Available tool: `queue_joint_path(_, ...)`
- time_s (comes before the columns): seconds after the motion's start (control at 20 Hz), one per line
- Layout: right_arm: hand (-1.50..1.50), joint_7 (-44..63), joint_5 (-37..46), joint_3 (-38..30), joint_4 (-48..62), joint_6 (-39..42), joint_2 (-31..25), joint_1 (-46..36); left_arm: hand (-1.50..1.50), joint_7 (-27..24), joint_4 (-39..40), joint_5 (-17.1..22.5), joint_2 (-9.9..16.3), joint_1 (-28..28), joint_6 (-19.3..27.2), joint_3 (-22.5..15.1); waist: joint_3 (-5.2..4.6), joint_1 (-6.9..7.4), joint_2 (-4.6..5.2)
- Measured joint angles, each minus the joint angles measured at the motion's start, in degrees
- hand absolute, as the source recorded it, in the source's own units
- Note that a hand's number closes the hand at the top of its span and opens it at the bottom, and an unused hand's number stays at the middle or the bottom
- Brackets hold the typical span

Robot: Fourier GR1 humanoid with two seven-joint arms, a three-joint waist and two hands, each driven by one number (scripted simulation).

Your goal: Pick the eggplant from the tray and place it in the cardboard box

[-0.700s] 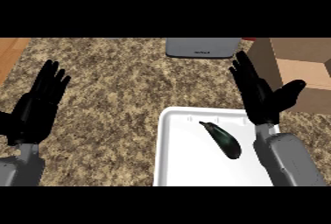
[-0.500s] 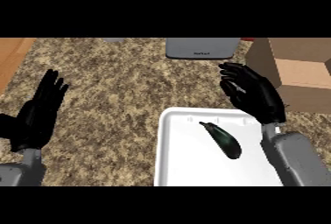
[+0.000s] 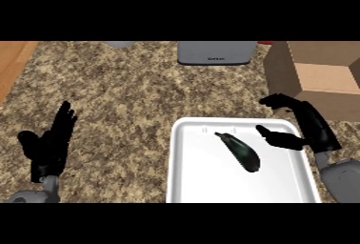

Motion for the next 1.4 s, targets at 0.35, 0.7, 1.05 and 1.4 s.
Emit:
queue_joint_path(0.35,-1.50,8.2,4.8,0.1,-7.6,8.1,-9.2,0.3,0.00,-2.2,4.7,-1.9,-1.9,-1.9,0.2,-0.1,0.11,0.17,-0.13)
queue_joint_path(0.7,-1.50,24.9,0.8,-0.2,-13.0,22.7,-11.7,-6.4,0.00,-3.0,5.7,-3.7,-3.9,-2.3,0.9,-0.8,0.12,0.81,-0.10)
queue_joint_path(1.05,-1.50,39.8,-0.7,4.0,-14.7,33.1,-6.4,-13.0,0.00,-4.2,7.4,-3.6,-3.8,-2.5,-0.7,0.7,0.15,1.08,-0.07)
queue_joint_path(1.4,-1.50,46.1,1.8,7.8,-10.1,36.7,0.5,-16.0,0.00,-3.8,7.4,-4.3,-4.5,-2.9,-1.2,1.2,0.18,1.17,-0.03)
